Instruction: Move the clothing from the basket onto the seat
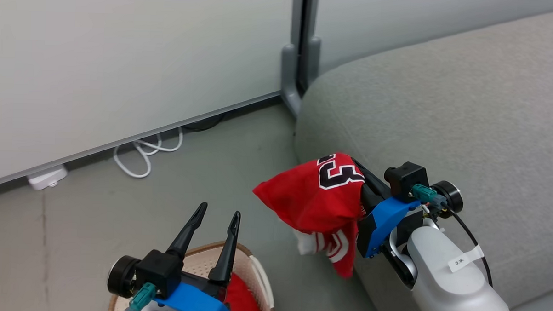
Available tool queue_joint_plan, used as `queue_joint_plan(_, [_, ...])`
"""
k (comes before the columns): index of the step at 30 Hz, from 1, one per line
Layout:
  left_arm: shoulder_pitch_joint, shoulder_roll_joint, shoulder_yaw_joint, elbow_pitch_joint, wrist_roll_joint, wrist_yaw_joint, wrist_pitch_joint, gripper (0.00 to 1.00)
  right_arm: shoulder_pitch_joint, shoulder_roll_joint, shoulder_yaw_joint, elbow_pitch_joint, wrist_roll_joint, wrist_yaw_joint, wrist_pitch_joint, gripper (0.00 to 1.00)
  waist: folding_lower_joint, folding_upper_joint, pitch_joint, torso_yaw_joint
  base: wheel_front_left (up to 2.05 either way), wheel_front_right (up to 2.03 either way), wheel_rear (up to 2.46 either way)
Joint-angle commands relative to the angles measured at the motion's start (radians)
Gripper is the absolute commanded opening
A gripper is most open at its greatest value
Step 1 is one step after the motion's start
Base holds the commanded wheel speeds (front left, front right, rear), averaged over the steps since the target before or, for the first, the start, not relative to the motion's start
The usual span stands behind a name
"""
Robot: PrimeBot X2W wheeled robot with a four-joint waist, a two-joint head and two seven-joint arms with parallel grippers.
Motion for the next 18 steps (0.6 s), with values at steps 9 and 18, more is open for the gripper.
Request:
queue_joint_plan(9, [-0.025,0.014,-0.016,-0.004,0.005,-0.006,-0.003,1.00,0.003,0.010,-0.018,-0.019,-0.002,0.000,-0.004,0.00,0.0000,0.0000,0.025,-0.163,0.00,0.00,0.00])
queue_joint_plan(18, [-0.043,0.020,-0.039,0.007,0.001,-0.004,-0.003,1.00,0.019,0.008,-0.046,-0.033,-0.008,0.000,-0.003,0.00,0.0000,0.0000,0.039,-0.216,0.00,0.00,0.00])
